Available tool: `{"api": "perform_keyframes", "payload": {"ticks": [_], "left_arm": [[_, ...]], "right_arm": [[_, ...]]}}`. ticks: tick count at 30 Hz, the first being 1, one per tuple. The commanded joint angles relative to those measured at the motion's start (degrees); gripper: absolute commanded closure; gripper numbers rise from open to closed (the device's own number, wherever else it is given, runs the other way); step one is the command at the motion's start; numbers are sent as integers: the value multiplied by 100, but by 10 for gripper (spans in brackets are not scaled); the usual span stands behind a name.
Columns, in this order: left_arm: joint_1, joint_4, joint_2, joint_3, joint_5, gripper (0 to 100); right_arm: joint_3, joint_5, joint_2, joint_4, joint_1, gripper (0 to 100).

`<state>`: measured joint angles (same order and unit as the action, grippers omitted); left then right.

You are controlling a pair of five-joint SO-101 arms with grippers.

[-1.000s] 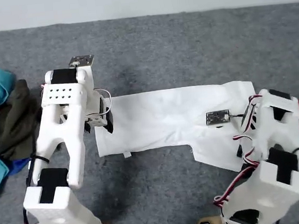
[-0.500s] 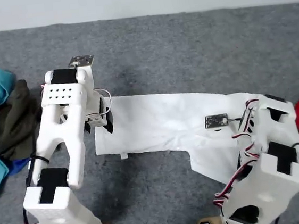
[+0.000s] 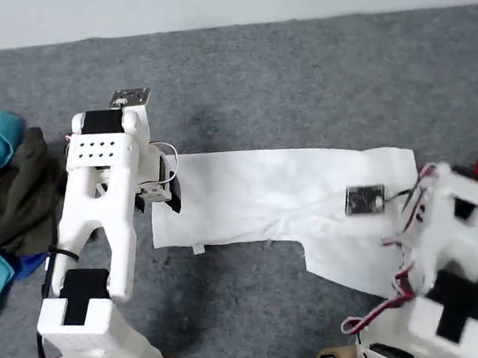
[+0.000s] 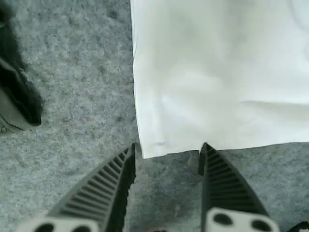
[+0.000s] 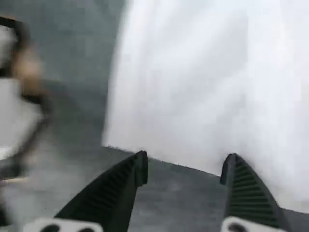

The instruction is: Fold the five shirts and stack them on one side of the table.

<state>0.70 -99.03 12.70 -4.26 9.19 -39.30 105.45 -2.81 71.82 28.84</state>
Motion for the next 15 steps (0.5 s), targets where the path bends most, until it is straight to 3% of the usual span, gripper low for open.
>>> {"api": "perform_keyframes", "payload": {"ticks": [1,9,15], "left_arm": [[44,-167,-325,-22,44,798],[44,-167,-325,-22,44,798],[44,-167,-325,-22,44,798]], "right_arm": [[-1002,615,-769,-1253,198,735],[-1881,774,-2949,-101,-110,735],[-1916,870,-4690,1552,-259,735]]}}
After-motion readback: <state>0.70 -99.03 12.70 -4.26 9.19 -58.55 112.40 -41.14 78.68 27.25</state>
